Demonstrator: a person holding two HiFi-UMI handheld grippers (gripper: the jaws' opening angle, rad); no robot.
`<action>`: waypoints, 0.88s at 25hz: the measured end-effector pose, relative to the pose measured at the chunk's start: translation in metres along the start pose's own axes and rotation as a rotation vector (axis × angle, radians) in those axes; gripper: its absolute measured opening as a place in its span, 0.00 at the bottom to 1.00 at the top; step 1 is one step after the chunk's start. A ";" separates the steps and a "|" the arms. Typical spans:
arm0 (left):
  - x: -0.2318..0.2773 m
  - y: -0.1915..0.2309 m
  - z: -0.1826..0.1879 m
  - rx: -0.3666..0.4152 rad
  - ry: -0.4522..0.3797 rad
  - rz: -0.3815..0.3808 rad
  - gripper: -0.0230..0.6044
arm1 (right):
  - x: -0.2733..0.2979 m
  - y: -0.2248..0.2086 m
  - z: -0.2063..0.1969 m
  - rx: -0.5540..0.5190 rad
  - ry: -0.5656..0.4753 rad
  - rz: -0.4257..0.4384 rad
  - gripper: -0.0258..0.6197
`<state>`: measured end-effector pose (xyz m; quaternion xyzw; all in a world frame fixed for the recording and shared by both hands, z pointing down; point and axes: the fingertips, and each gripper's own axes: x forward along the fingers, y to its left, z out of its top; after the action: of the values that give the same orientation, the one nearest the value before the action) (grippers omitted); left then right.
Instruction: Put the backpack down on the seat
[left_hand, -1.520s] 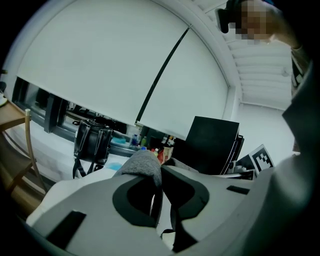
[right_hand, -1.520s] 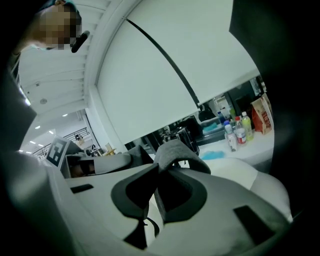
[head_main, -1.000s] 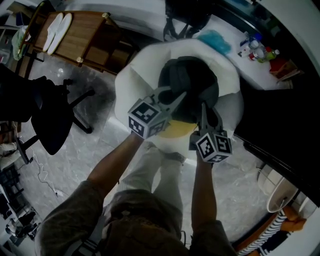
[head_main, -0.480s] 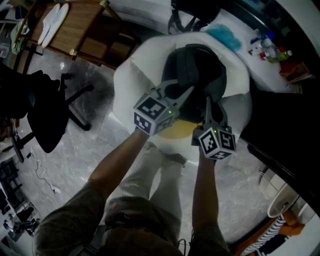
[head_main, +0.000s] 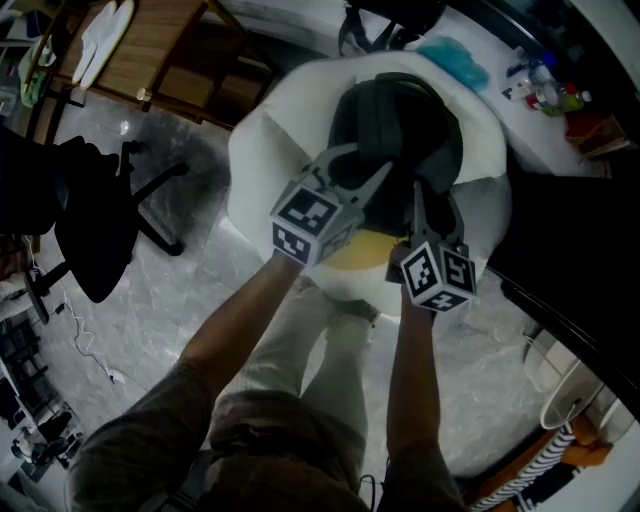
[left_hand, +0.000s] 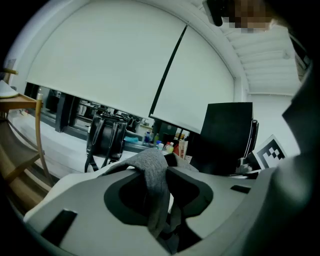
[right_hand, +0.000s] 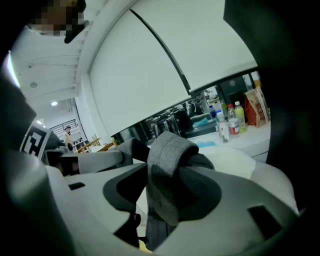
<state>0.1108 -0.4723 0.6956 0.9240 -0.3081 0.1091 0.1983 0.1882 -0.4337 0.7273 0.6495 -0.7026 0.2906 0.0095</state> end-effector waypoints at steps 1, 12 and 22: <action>-0.002 0.001 0.000 0.002 0.000 0.018 0.24 | -0.002 -0.001 -0.001 0.001 0.005 -0.011 0.34; -0.032 0.002 -0.006 -0.038 0.045 0.135 0.57 | -0.032 -0.003 0.006 -0.007 0.005 -0.081 0.52; -0.067 -0.033 0.018 -0.065 0.032 0.158 0.24 | -0.066 0.044 0.021 0.004 0.012 0.031 0.06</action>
<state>0.0797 -0.4207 0.6483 0.8881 -0.3803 0.1292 0.2236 0.1661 -0.3829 0.6669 0.6368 -0.7118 0.2961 0.0078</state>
